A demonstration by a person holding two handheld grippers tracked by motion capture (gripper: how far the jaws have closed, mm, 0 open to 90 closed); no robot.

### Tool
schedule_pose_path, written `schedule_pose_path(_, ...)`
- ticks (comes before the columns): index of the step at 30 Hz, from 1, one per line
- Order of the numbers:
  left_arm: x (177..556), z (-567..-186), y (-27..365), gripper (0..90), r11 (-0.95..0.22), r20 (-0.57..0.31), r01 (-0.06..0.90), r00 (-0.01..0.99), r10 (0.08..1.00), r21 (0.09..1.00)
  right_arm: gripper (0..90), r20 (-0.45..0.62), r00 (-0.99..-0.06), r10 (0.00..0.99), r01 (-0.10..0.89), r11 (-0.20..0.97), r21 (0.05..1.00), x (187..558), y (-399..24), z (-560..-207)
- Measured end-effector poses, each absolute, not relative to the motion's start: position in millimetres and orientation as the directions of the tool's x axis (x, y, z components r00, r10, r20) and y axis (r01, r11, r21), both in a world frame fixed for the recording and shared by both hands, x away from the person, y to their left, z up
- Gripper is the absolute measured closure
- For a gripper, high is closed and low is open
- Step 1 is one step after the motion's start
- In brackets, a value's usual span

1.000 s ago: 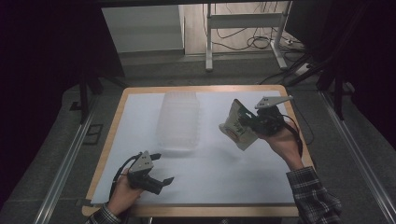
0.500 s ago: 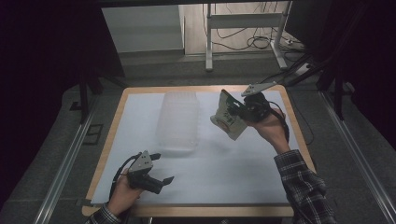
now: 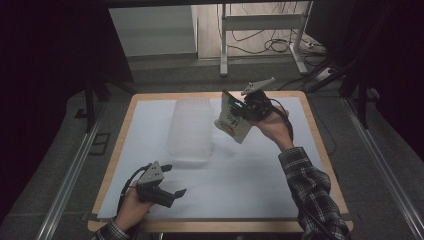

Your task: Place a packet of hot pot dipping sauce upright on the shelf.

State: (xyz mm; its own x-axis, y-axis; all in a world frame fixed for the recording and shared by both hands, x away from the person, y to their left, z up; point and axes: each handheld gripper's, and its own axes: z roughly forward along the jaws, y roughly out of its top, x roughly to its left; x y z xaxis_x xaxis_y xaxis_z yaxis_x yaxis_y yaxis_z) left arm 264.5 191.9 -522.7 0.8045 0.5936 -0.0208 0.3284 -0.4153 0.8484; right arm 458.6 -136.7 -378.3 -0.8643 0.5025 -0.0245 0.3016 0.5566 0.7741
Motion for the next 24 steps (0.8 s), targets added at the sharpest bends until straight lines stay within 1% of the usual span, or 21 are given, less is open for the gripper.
schedule_pose_path(10, 265, -521, 193, 3.2, -0.403, -0.028, 0.33, 0.801, 0.598, 0.854, 89.1, -0.006, -0.879, 0.477, 0.309, 0.579, 0.754, 477, -116, -380)
schedule_pose_path(17, 265, -521, 194, 3.2, -0.396, -0.032, 0.333, 0.798, 0.601, 0.856, 89.1, -0.014, -0.893, 0.45, 0.299, 0.615, 0.73, 489, -103, -380)
schedule_pose_path(24, 264, -521, 194, 3.3, -0.389, -0.037, 0.334, 0.797, 0.603, 0.858, 89.1, -0.034, -0.894, 0.447, 0.289, 0.633, 0.718, 497, -88, -377)
